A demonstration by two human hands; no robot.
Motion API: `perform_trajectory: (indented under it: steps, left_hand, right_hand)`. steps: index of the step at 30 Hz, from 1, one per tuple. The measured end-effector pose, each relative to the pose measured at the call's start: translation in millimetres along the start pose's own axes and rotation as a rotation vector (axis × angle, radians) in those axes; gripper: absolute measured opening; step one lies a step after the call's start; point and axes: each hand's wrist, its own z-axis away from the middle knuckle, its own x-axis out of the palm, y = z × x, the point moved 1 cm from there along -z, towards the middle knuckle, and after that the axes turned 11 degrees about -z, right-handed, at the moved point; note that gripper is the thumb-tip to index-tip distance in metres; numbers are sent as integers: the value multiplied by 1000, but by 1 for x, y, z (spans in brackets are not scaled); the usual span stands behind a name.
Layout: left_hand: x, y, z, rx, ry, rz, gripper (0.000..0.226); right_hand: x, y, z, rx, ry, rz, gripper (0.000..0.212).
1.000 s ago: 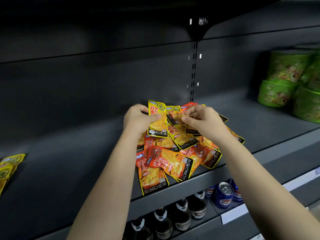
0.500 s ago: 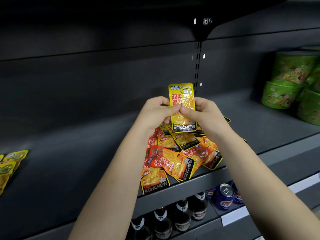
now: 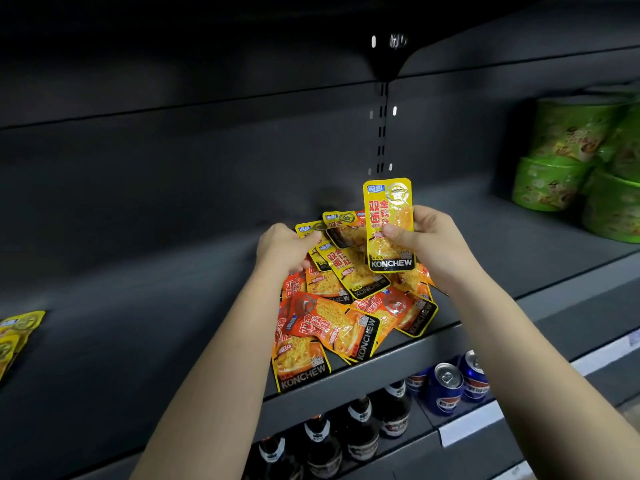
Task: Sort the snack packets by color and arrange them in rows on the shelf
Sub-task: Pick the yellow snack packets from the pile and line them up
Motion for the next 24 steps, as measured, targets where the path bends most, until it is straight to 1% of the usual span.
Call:
perform_trajectory:
  steps: [3,5,8,14,21,24]
  left_hand:
    - [4,0,-3,-51,16,0,45]
    - [6,1,-4,-53,10,-18,48]
    - [8,2,-5,-71,-2,18,43]
    - [9,-3,-10,-206,-63,249,35]
    - [3,-6,-8,-232,-89,347,30]
    - [-1,-11,-8,-233,-96,432,29]
  right_hand:
    - [-6,2,2,4,5,11,20]
    - [-8,3,3,6,0,15,19]
    - [-9,4,3,7,-6,15,20]
    - [-7,4,4,10,-22,16,20]
    - [-4,4,4,14,-30,19,18]
    - [-3,2,5,11,-31,22,19]
